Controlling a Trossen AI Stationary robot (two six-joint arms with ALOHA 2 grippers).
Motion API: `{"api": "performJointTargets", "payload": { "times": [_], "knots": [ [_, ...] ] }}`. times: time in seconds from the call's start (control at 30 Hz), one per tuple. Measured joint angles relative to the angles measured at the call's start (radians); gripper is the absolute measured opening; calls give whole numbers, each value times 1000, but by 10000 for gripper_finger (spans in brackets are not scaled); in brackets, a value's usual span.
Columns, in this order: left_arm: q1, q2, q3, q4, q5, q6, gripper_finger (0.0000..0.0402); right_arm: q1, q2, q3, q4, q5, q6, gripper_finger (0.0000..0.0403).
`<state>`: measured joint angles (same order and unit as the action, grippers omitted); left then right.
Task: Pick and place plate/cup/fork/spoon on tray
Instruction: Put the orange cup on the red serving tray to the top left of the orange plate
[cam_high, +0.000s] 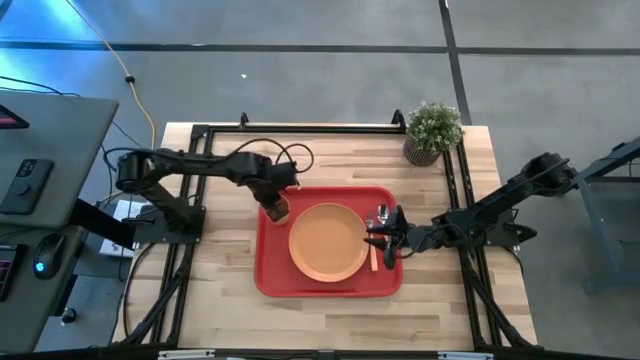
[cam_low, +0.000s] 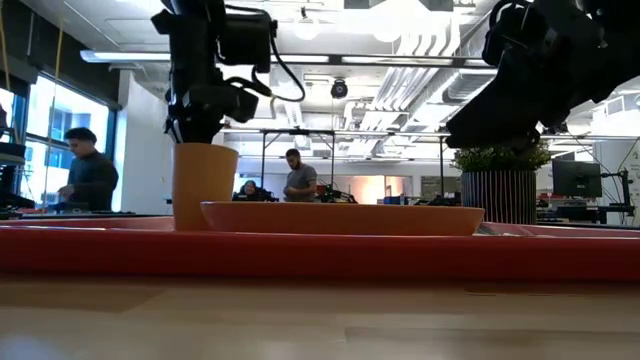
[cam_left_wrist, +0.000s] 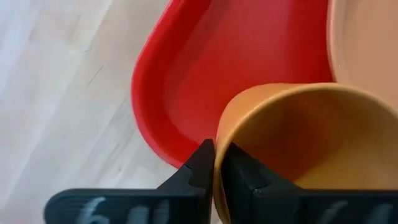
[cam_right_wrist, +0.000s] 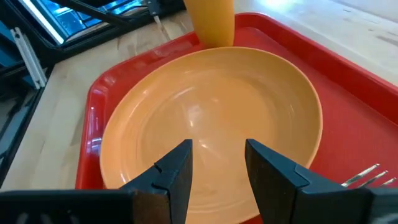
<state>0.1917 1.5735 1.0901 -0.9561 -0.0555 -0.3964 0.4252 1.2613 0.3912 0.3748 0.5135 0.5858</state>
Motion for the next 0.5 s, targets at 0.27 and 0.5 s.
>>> {"api": "performJointTargets", "payload": {
  "times": [0.27,0.5],
  "knots": [
    [-3,3,-1,16,-5,36,70,-9,0,0,-12,91,-24,138],
    [-1,-73,0,60,-46,68,142,-33,0,0,-17,95,-18,138]
  ]
}}
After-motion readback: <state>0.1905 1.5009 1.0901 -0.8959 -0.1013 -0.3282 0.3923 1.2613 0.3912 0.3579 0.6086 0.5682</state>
